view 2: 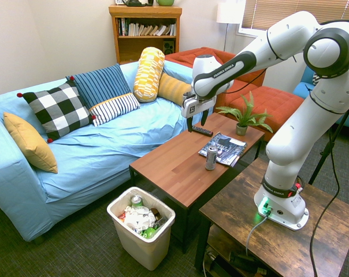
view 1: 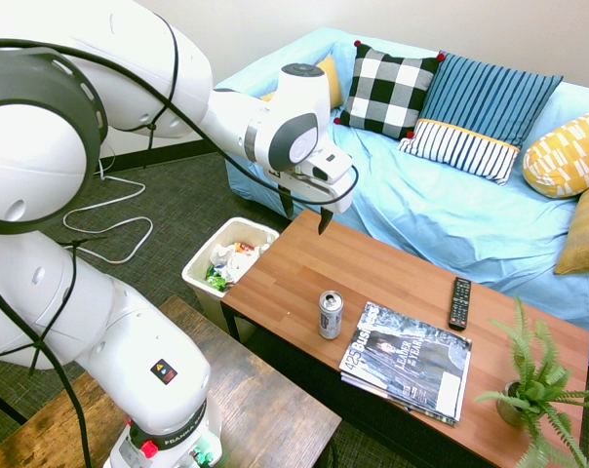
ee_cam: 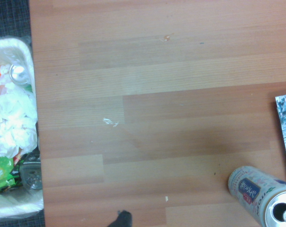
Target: Throw the can in the trash bin
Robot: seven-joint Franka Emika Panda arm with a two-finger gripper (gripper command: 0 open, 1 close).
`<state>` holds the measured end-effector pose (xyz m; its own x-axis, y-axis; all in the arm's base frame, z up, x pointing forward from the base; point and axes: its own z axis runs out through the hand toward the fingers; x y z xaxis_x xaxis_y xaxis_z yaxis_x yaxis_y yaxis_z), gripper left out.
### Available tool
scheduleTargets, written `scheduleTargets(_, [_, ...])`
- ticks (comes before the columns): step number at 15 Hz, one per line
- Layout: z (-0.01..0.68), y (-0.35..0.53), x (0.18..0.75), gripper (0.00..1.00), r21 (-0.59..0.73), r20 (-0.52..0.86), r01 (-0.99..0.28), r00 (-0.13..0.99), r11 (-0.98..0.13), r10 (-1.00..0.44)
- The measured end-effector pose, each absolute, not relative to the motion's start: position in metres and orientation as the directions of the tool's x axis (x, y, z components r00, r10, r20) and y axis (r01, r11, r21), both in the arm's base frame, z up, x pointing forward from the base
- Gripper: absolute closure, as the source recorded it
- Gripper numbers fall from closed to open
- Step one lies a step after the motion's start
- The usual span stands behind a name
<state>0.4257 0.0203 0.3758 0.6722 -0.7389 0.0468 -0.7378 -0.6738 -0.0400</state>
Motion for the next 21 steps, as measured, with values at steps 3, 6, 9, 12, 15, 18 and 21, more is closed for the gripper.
scheduleTargets(3, [0.376,0.022,0.426,0.00,-0.038,0.049,-0.740,0.670,-0.672,-0.741])
scheduleTargets(6, [0.373,0.023,0.423,0.00,-0.022,0.080,-0.764,0.642,-0.645,-0.763])
scheduleTargets(9, [0.357,0.012,0.415,0.00,-0.014,0.096,-0.790,0.609,-0.613,-0.787])
scheduleTargets(12, [0.341,-0.009,0.410,0.00,-0.005,0.094,-0.812,0.581,-0.584,-0.809])
scheduleTargets(15, [0.319,-0.031,0.409,0.00,0.009,0.074,-0.835,0.549,-0.550,-0.833])
scheduleTargets(18, [0.295,-0.051,0.410,0.00,0.016,0.050,-0.851,0.525,-0.525,-0.850])
scheduleTargets(21, [0.275,-0.063,0.411,0.00,0.024,0.030,-0.858,0.514,-0.514,-0.857])
